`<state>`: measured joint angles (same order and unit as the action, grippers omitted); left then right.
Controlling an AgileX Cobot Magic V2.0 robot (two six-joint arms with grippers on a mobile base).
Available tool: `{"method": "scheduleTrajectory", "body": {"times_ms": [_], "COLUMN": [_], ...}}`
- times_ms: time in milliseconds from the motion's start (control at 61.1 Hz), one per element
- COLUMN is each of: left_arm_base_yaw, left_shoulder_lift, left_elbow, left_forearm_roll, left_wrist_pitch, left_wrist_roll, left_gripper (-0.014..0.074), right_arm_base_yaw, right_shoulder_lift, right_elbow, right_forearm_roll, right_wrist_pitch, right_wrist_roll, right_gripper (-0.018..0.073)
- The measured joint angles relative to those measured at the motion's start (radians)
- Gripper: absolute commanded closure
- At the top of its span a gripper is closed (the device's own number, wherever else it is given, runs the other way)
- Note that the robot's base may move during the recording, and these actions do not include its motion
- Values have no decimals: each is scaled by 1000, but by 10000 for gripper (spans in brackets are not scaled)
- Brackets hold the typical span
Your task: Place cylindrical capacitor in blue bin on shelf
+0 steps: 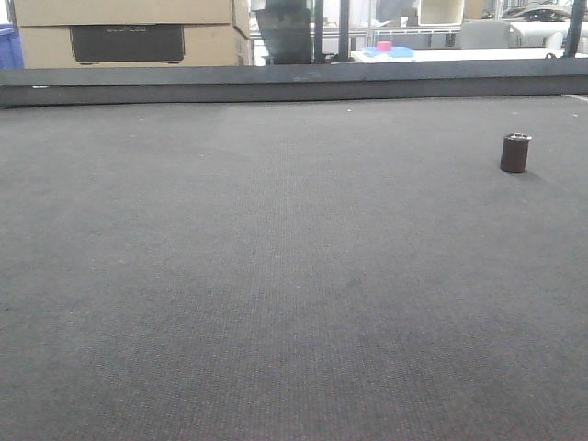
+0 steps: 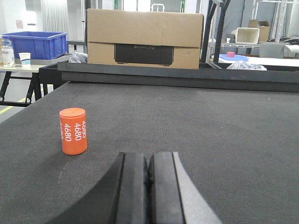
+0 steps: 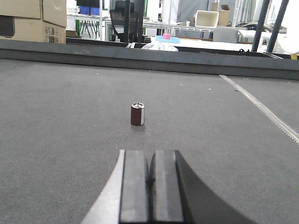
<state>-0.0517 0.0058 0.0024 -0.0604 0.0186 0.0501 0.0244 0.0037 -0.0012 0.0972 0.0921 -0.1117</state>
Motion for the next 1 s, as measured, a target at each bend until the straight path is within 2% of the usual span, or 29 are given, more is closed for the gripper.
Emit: {"method": "scheduleTrajectory", "body": {"times_ms": [671,851,998], "left_arm_base_yaw": [0,0,0], "left_shoulder_lift": [0,0,-2], "left_elbow": [0,0,0], "left_forearm_roll": [0,-4,-60], "left_wrist_pitch": [-4,-78,-153], "left_wrist_roll": [0,0,0], "left_gripper": [707,707,707], "right_arm_base_yaw": [0,0,0], "right_shoulder_lift": [0,0,0], "right_elbow": [0,0,1], "right_forearm_roll": [0,0,12], "right_wrist_pitch": [-2,-37,-92], "right_wrist_roll": [0,0,0], "right_gripper": [713,713,713]}}
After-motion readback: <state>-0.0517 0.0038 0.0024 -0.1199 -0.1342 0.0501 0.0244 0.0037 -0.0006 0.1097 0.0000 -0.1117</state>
